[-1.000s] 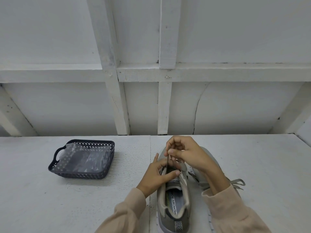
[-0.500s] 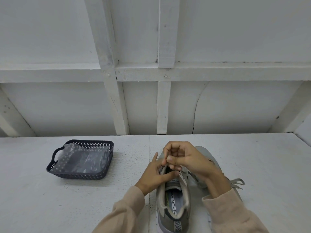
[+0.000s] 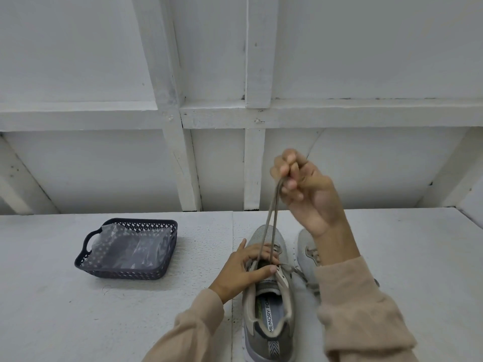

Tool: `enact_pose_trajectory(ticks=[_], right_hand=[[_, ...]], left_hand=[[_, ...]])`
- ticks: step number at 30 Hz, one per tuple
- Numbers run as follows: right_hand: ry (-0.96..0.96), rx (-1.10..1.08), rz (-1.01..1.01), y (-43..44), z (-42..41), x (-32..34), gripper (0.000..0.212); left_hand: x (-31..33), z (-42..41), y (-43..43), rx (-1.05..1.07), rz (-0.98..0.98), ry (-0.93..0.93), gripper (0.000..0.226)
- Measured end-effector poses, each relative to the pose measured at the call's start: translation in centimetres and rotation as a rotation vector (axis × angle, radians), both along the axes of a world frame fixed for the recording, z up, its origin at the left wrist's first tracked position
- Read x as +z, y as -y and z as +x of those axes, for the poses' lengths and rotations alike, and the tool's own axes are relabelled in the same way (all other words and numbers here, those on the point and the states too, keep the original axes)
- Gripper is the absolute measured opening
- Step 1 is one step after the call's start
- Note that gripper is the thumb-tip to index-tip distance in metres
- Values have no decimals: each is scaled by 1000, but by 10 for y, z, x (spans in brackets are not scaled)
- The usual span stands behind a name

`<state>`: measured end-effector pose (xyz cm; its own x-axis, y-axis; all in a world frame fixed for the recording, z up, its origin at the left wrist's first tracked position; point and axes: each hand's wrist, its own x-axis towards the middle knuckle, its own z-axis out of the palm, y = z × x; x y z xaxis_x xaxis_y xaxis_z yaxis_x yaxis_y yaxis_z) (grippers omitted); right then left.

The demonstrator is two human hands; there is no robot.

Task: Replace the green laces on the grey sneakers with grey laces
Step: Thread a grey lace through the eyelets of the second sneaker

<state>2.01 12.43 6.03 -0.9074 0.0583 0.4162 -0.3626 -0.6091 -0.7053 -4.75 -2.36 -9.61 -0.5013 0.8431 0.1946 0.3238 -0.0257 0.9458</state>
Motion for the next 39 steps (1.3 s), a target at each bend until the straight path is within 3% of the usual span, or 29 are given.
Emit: enact_pose_trajectory(ticks=[4,10,12,15,17,21,25,27,30,34,39], right_hand=[[84,-126,-100,-3,-14,25,6],[266,-223,-124,-14,-42,14,14],[377,-281,40,-22,-46,4,14],[615,-447,442,-33,-45,-17,49],[698,-555,585,-38,-39,-29,61],[774,-527,882,-41,-11,-39,19],[907,-274,1273,-27,15,-53,39],[937,-278,1267,-15,19,-67,46],[859,-380,1058,-3,20,-88,56],[777,-440,929,6,19,-90,22],[690,-409,839,13,21,-82,16]], left_hand=[[-2,-1,-1,-14,-10,-17,12],[-1,1,-3,-24,-9,68,20],[1,2,-3,-25,-11,94,26],[2,3,-4,-18,-22,106,32],[3,3,-4,-11,-31,111,34],[5,5,-3,0,-27,167,35],[4,6,-5,35,1,182,40],[2,6,-7,40,15,180,39],[1,6,-8,34,24,178,38],[1,6,-9,29,52,183,39],[0,4,-8,23,68,206,54]])
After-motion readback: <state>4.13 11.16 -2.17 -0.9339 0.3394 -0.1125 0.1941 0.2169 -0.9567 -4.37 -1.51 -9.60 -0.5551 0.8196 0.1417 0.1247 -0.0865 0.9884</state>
